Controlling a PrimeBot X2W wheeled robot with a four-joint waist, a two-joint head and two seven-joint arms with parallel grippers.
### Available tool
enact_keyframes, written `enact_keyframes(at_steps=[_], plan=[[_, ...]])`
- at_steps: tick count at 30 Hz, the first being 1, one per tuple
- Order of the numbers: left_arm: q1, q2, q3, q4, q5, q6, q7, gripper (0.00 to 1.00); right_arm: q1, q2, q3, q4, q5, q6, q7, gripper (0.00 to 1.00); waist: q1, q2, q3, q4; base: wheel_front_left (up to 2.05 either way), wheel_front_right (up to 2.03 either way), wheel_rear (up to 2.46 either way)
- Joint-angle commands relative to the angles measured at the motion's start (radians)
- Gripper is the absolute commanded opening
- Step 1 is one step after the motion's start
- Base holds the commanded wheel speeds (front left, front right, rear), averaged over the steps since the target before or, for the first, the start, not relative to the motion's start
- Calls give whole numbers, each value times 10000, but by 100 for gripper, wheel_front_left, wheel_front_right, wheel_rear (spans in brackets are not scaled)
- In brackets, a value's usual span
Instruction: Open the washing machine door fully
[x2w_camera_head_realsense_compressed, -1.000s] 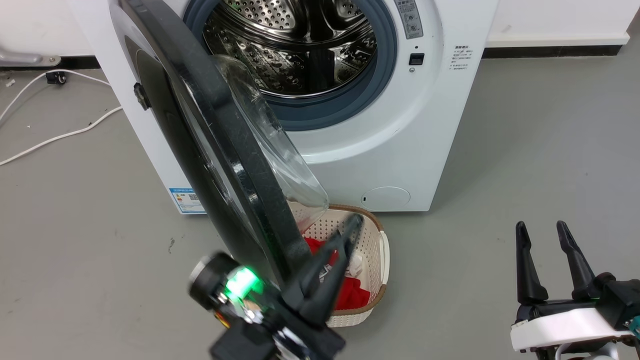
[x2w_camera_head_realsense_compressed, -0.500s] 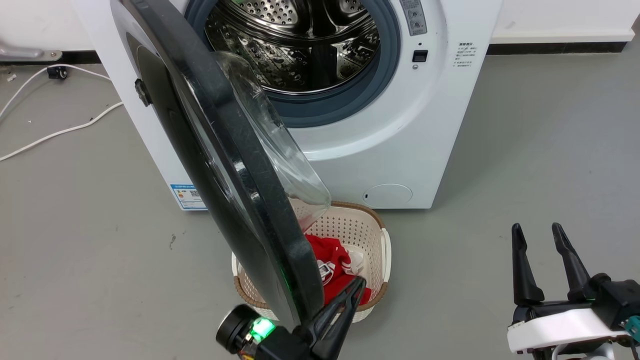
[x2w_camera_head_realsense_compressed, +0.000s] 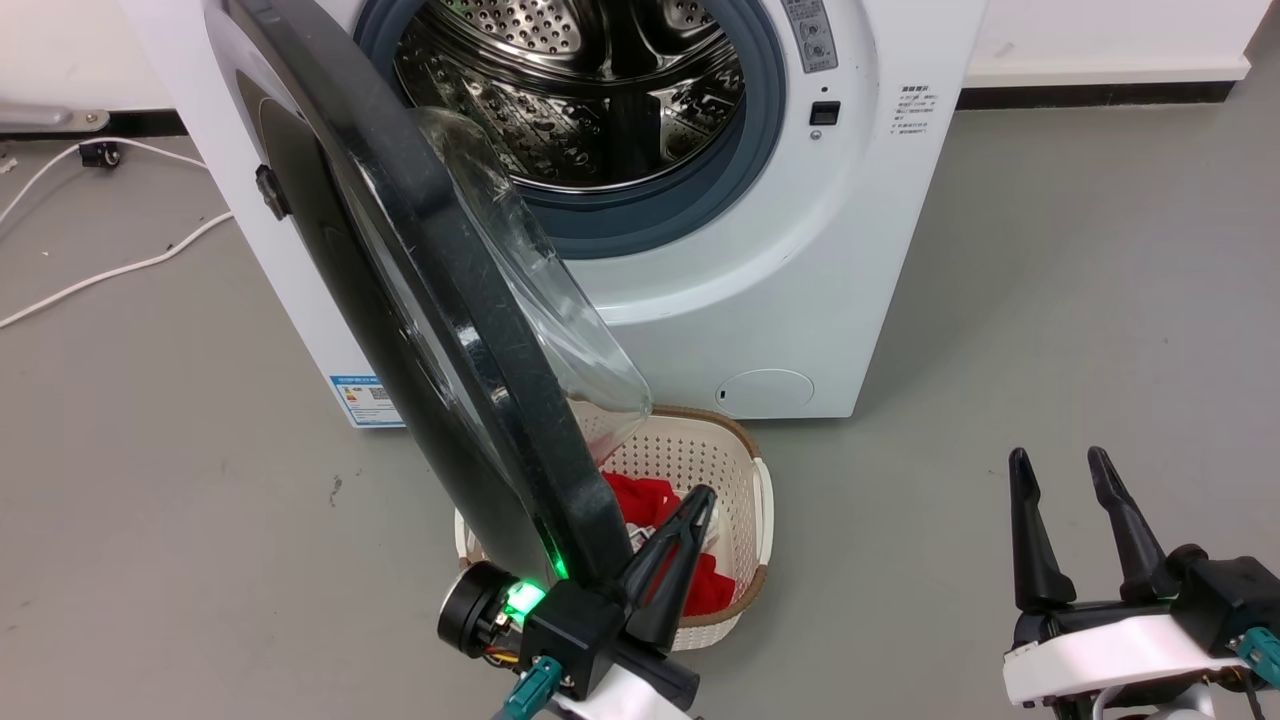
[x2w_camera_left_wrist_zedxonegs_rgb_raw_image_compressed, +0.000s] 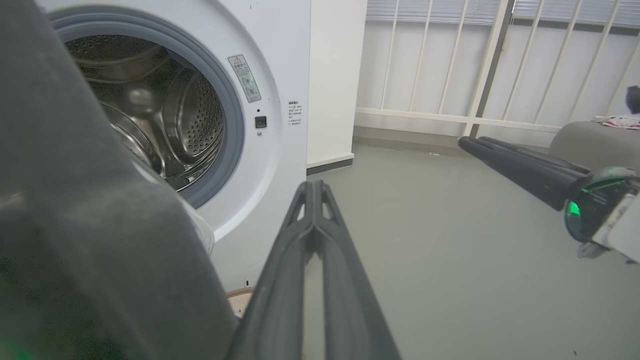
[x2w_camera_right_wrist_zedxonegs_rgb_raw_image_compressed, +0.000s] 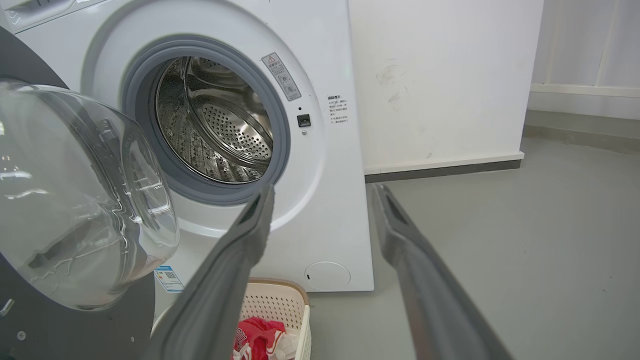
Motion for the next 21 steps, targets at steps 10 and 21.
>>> enact_keyframes(at_steps=[10,21], plan=[[239,59,427,220,-84,561,-82,0,131,17,140,115,215,-7,-16,100,0,0,-159,67,0,0,0],[933,402,618,-415,-12,948,-72,0,156,18,318,200,268,-7,-16,100,0,0,-157,174,0,0,0]])
